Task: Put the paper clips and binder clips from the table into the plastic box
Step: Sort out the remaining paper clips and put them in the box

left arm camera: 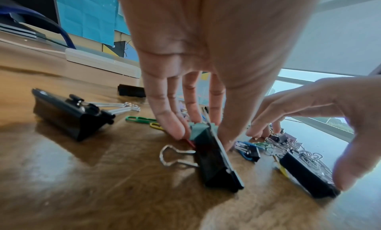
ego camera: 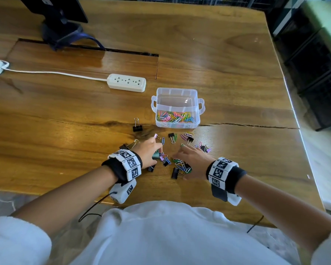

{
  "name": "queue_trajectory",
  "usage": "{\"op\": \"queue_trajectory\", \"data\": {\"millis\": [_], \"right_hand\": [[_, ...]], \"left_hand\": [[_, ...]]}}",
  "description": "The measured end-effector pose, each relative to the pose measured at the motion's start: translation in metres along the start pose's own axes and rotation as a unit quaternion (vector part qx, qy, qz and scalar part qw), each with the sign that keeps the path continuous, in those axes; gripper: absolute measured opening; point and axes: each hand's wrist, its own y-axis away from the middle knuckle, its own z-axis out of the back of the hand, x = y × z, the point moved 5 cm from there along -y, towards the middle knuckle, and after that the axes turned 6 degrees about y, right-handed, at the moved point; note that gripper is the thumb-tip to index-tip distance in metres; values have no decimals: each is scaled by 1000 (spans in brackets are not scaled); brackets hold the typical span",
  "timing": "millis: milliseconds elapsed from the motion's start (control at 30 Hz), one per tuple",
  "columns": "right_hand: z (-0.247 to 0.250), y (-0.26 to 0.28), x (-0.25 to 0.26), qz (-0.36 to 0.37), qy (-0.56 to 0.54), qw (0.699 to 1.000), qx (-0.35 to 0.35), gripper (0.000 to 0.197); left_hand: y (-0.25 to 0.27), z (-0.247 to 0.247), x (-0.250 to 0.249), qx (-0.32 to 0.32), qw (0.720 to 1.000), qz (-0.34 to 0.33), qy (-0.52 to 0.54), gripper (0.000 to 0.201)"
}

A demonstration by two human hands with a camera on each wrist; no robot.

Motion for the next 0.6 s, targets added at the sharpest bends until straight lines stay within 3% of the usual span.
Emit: {"op": "queue_trajectory", "data": {"millis": [300, 600], "right_hand": [[6, -6, -5, 2, -50, 999, 19, 66], [11, -3, -9, -4, -63, 998, 1, 42]], "left_hand": [[16, -4, 22, -13, 1000, -2, 25, 32], [30, -8, 42, -18, 999, 26, -33, 27]]}}
